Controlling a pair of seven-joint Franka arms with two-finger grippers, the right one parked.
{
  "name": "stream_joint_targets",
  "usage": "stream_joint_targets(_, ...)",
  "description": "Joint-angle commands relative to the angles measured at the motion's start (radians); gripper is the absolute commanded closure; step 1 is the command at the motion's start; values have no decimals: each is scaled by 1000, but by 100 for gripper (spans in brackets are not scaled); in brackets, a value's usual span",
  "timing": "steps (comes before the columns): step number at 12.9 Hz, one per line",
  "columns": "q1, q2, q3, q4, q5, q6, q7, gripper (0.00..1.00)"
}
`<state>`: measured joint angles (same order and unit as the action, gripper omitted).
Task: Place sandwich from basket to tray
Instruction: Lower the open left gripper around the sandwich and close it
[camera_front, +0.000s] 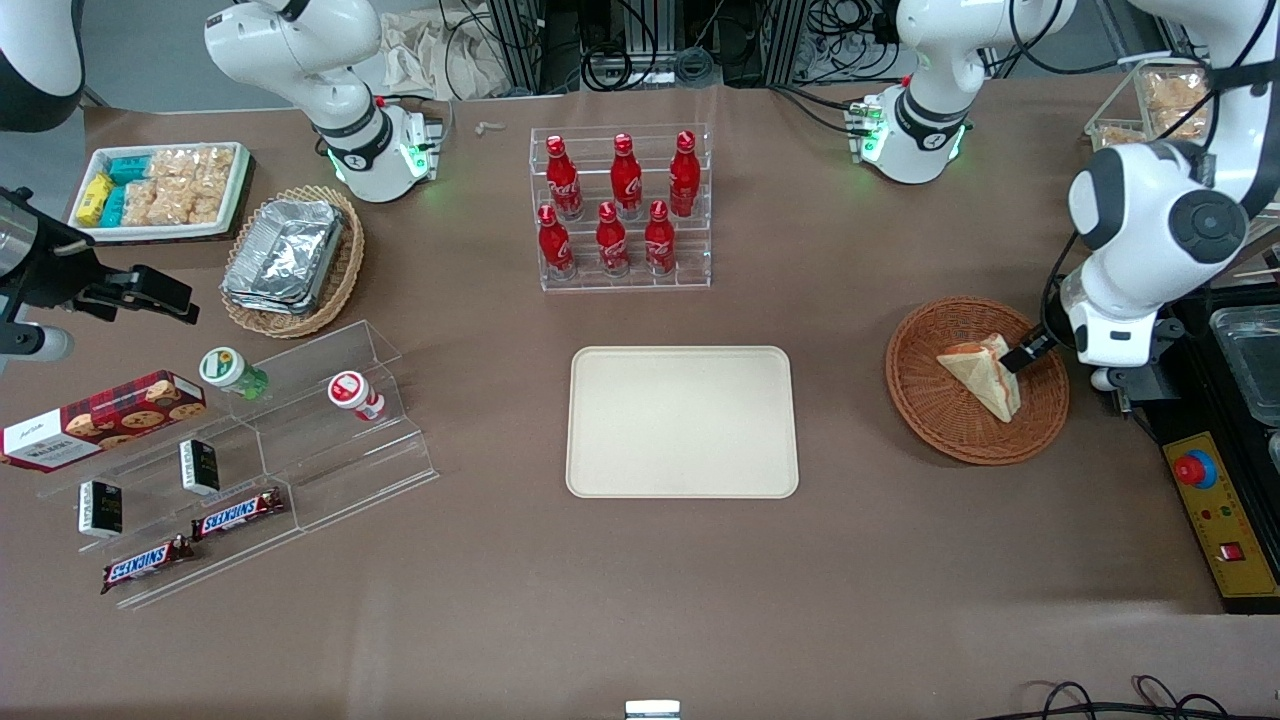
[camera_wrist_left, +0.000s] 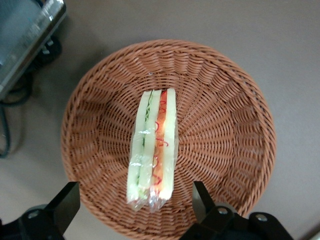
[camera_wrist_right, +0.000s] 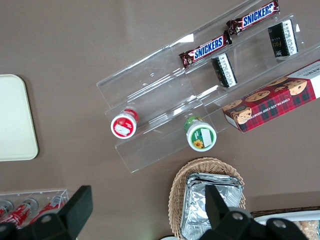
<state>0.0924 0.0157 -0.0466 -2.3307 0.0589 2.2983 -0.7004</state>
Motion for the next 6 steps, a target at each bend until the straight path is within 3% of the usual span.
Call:
stream_joint_targets(1,1,39,-9,-21,21,59,-79,0)
stream_joint_targets(6,1,76,-9,-70,22,127,-79,0)
